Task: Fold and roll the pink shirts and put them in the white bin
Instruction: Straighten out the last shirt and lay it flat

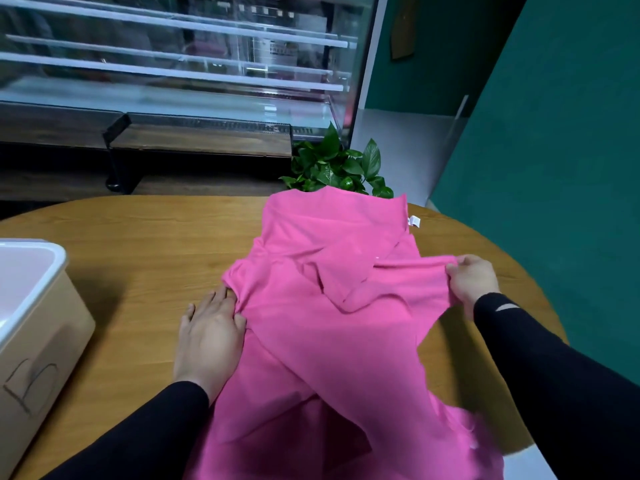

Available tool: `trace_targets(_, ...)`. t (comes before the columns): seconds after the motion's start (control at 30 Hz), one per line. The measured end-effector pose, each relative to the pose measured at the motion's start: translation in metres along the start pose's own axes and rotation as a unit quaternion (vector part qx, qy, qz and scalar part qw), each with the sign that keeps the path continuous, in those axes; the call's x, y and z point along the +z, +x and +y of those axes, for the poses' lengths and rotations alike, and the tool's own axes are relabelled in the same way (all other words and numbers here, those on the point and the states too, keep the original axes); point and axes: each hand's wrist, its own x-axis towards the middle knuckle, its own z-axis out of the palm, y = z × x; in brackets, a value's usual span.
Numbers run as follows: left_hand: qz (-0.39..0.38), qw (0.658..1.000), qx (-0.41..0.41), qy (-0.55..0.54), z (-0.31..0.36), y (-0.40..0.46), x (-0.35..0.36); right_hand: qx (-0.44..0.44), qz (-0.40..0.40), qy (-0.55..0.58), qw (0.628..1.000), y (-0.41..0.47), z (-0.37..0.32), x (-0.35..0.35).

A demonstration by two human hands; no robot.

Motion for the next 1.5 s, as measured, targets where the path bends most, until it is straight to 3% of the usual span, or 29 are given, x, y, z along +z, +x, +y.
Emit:
trace_targets(0.07, -0.004, 1.000, -0.004, -0.005, -0.001, 0.001, 0.000, -0.062, 0.019, -0.123, 0.990, -0.003, 0.012, 0.005)
trace_targets(0.13, -0.008, 1.000, -0.008, -0.005, 0.000, 0.001, 0.000, -0.182, 0.032, -0.137, 0.973, -0.028, 0.007, 0.010)
trace_targets(0.2, -0.008, 1.000, -0.009, -0.001, 0.000, 0.000, 0.001, -0.266, -0.086, -0.106, 0.954, -0.062, -0.008, 0.019)
trace_targets(0.27, -0.006, 1.000, -0.008, -0.001, 0.001, 0.001, 0.001, -0.314, -0.223, -0.182, 0.905, -0.093, -0.015, 0.032)
trace_targets(0.37, -0.008, 1.000, -0.006, 0.002, 0.000, 0.000, 0.000, -0.366, -0.220, -0.384, 0.819, -0.114, -0.007, 0.060)
trace_targets(0.47, -0.009, 1.000, -0.009, 0.003, -0.002, -0.001, 0.002, -0.344, -0.114, -0.381, 0.850, -0.115, 0.005, 0.078)
trace_targets(0.57, -0.010, 1.000, -0.011, 0.004, -0.002, 0.001, 0.004, -0.267, -0.110, -0.184, 0.940, -0.097, 0.003, 0.075)
trace_targets(0.63, -0.009, 1.000, -0.010, 0.006, -0.002, 0.002, 0.004, -0.221, -0.076, -0.075, 0.970, -0.076, -0.009, 0.060)
trace_targets(0.73, -0.007, 1.000, 0.004, 0.013, -0.002, 0.001, 0.005, -0.091, -0.039, 0.071, 0.993, -0.038, -0.015, 0.043)
trace_targets(0.83, -0.003, 1.000, 0.002, 0.001, -0.002, 0.002, 0.004, 0.078, -0.076, 0.221, 0.969, -0.024, 0.001, 0.039)
trace_targets(0.97, -0.010, 1.000, 0.002, 0.000, -0.003, 0.002, 0.005, 0.068, -0.149, 0.128, 0.978, -0.031, 0.016, 0.035)
trace_targets(1.1, -0.017, 0.998, -0.014, -0.051, -0.002, 0.002, 0.000, 0.001, -0.222, -0.027, 0.975, -0.044, 0.006, 0.042)
trace_targets(1.2, -0.010, 0.978, -0.057, -0.202, 0.000, -0.001, -0.013, -0.081, -0.129, -0.020, 0.988, -0.037, 0.009, 0.048)
trace_targets(1.3, -0.017, 0.978, -0.036, -0.204, -0.003, -0.001, -0.014, -0.114, -0.023, 0.054, 0.992, -0.025, 0.016, 0.039)
trace_targets(1.37, -0.026, 0.987, -0.003, -0.156, -0.007, 0.001, -0.008, -0.124, 0.002, -0.011, 0.992, -0.020, 0.024, 0.030)
trace_targets(1.5, -0.040, 0.993, 0.037, -0.108, -0.008, 0.003, -0.003, -0.121, -0.037, -0.238, 0.963, -0.019, 0.044, 0.024)
